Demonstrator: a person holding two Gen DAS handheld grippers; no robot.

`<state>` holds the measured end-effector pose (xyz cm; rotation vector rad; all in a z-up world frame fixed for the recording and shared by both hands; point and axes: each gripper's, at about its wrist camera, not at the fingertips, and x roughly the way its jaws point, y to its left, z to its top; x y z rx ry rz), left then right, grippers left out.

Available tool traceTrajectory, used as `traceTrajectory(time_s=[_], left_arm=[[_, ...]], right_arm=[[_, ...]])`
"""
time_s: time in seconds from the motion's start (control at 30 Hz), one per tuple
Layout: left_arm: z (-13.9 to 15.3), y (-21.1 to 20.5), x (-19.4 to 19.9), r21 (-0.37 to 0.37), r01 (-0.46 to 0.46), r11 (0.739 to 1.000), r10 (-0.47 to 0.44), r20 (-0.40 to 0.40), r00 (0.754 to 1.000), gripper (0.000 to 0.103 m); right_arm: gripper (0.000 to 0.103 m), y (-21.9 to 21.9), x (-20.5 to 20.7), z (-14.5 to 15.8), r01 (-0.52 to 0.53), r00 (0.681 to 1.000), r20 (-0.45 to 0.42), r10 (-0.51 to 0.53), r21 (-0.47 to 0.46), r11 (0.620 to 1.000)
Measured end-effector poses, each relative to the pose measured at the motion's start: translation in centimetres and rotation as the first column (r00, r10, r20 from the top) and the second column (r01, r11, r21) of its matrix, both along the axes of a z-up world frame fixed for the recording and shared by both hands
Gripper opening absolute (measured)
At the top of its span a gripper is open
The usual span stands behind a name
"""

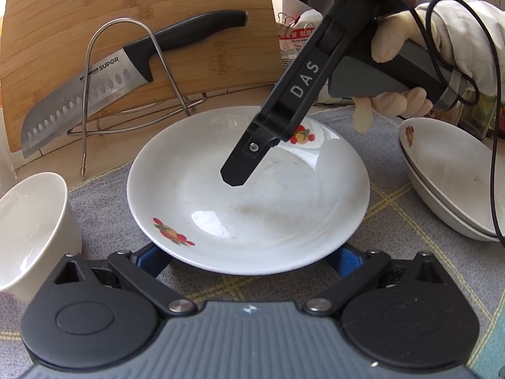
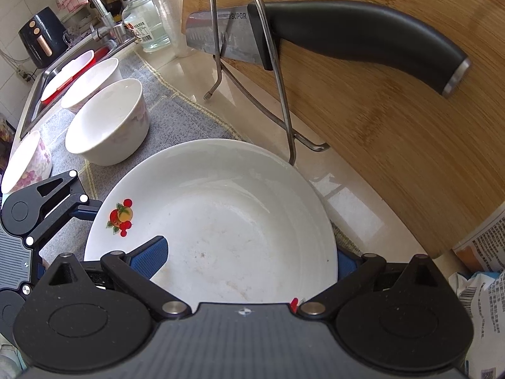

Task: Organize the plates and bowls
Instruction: 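Lift the white plate with the right gripper and carry it toward the plate stack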

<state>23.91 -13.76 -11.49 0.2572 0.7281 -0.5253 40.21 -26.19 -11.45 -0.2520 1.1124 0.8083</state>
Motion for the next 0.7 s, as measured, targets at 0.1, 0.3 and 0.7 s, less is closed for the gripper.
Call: traceTrajectory(time_s=[0.1,0.3,0.7], left_arm=[[0.2,-0.1,-0.3,0.003,0.006,1.000,-0.006,0.004,1.000,0.101],[0.9,0.1,-1.2,-0.005,0.009,1.000,-0.009,0.007,1.000,0.101],[2.8,0.3,-3.5,-0.026,0.022,0.999,-0.022,0.017,1.000,0.101]], right_arm=[[0.103,0.0,-0.3,0.2,0.002,1.000,0.000,-0.002,-0.005,1.000],[0.103,0.2,-1.2,0.7,0.005,1.000,0.005,-0.005,-0.005,1.000],[0.103,0.3,-3.5,2.6,0.022,0.999,0.031,-0.022,0.010,1.000]])
